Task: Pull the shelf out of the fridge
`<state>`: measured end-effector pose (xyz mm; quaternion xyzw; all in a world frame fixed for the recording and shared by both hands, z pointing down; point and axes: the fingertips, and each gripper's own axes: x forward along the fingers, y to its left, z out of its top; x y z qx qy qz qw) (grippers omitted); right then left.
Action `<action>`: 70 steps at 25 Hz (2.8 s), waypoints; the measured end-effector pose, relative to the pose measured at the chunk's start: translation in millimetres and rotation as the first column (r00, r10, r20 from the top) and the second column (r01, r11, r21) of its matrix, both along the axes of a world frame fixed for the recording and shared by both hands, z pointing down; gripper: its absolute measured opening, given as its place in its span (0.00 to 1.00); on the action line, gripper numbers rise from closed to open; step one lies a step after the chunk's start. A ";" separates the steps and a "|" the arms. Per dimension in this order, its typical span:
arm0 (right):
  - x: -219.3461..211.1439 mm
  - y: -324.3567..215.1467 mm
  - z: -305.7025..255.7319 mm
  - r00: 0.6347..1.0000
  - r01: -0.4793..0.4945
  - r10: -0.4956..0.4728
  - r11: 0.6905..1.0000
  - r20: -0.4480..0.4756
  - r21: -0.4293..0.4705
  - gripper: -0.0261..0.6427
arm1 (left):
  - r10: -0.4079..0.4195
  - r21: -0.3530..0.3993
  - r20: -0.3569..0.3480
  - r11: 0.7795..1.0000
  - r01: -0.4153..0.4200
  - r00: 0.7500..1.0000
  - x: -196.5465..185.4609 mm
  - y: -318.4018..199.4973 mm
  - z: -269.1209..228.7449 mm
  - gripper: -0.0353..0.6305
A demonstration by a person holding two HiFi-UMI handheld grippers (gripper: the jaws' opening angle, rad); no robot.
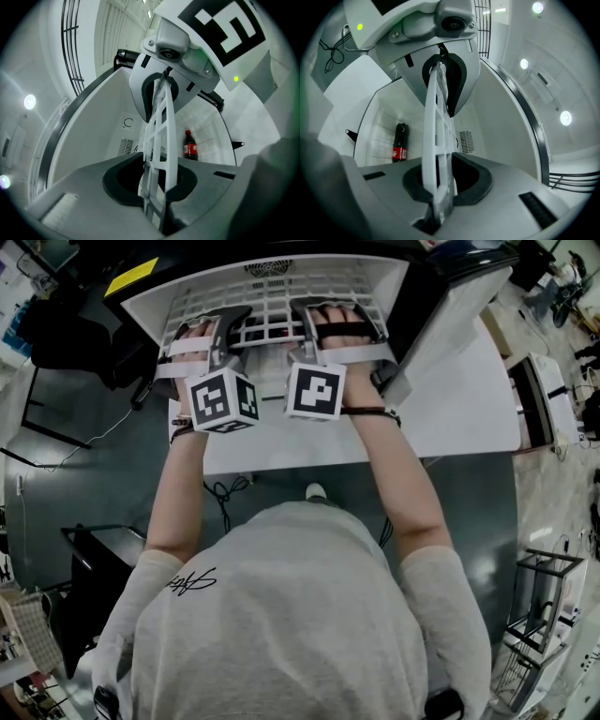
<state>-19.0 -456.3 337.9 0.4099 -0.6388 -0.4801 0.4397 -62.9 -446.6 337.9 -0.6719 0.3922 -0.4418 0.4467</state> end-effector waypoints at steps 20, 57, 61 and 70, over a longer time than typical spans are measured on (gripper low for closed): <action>1.9 15.4 -0.6 1.000 -0.008 0.008 1.000 0.008 -0.017 0.10 | 0.006 -0.003 -0.004 1.000 -0.006 1.000 1.5 15.6 -1.4 0.12; 2.9 42.6 -7.1 1.000 -0.008 0.008 1.000 0.014 -0.001 0.10 | 0.026 -0.005 -0.007 1.000 -0.026 1.000 3.4 44.1 -2.1 0.13; 3.0 45.3 -6.5 1.000 -0.011 0.011 1.000 0.015 -0.008 0.10 | 0.026 -0.014 -0.009 1.000 -0.027 1.000 3.4 47.5 -1.0 0.13; 4.9 57.6 -5.5 1.000 -0.002 0.002 0.999 0.014 -0.040 0.10 | 0.020 -0.011 -0.008 1.000 -0.020 1.000 5.2 58.4 -3.2 0.13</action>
